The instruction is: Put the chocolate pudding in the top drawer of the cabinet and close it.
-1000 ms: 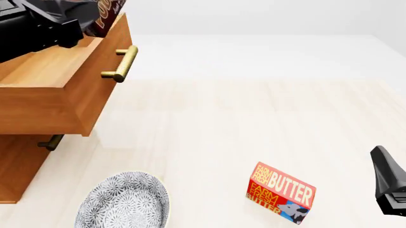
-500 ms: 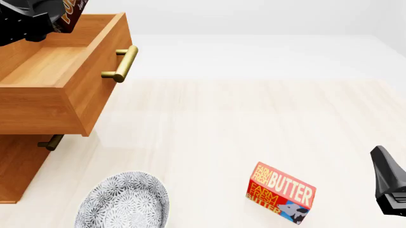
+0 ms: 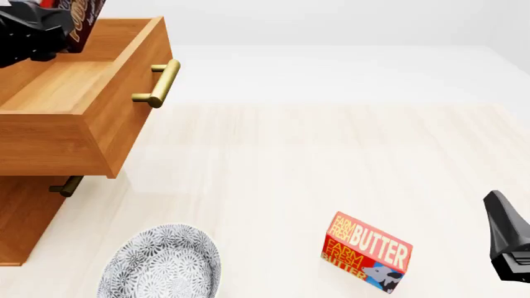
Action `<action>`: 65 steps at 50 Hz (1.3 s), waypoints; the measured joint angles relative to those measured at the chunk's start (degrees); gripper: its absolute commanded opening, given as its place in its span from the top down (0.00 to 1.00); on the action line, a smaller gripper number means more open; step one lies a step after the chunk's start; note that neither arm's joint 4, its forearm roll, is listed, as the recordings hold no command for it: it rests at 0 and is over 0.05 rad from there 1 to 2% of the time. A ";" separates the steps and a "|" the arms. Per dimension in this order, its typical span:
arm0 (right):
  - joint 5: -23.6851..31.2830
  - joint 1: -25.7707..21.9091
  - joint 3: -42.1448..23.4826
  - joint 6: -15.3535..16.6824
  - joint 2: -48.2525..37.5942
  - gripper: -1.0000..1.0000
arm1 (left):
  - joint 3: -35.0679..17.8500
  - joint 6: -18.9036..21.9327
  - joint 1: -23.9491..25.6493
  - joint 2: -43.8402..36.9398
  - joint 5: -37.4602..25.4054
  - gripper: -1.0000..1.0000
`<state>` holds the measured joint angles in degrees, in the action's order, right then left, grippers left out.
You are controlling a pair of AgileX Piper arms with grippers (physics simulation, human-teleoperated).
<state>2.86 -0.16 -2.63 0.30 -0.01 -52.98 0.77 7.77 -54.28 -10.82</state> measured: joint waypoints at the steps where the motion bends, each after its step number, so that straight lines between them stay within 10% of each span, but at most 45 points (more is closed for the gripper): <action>1: 0.00 0.00 0.00 0.00 0.00 0.00 | -0.03 -0.04 -0.22 -0.19 -0.01 1.00; 65: 0.00 0.00 0.00 0.01 0.00 0.00 | -0.19 -0.05 -10.10 -10.27 0.20 1.00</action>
<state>2.86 -0.16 -2.63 0.31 -0.01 -53.16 0.72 -2.33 -64.55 -10.62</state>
